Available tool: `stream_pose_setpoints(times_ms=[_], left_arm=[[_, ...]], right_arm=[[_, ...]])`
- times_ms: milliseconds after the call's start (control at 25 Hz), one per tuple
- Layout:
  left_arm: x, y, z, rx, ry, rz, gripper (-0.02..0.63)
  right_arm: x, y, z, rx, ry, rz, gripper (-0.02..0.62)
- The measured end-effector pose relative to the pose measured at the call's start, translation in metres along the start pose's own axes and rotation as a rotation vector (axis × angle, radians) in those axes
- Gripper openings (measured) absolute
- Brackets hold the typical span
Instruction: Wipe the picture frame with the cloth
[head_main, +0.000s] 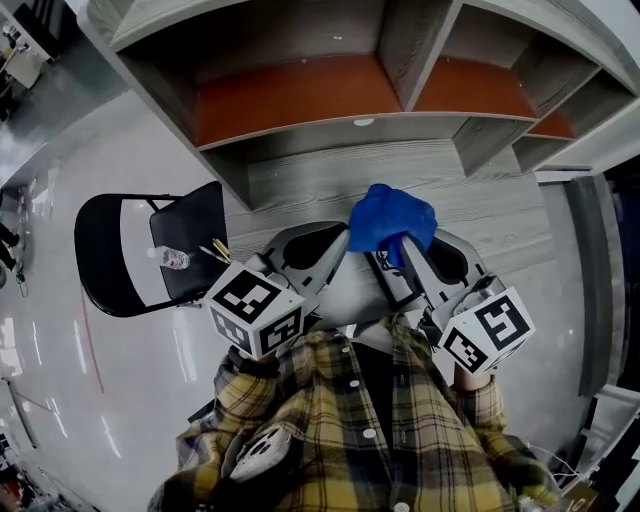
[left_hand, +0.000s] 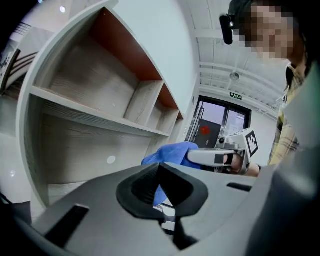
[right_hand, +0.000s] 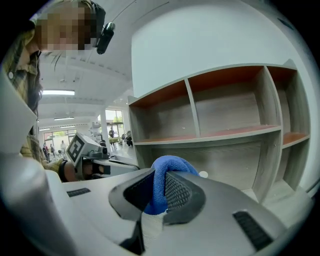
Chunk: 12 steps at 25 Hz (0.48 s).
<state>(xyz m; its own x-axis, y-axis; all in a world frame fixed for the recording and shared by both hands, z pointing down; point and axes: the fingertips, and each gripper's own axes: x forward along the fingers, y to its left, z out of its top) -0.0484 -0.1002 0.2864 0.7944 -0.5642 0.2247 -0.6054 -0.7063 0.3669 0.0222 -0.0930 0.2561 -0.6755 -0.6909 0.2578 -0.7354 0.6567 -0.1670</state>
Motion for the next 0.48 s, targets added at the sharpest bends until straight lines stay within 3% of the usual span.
stream_pose_setpoints(times_ms=[480], left_arm=[[0.0033, 0.0002, -0.0019, 0.012, -0.004, -0.007, 0.006]], right_arm=[[-0.0039, -0.0012, -0.0046, 0.003, 0.002, -0.013, 0.048]])
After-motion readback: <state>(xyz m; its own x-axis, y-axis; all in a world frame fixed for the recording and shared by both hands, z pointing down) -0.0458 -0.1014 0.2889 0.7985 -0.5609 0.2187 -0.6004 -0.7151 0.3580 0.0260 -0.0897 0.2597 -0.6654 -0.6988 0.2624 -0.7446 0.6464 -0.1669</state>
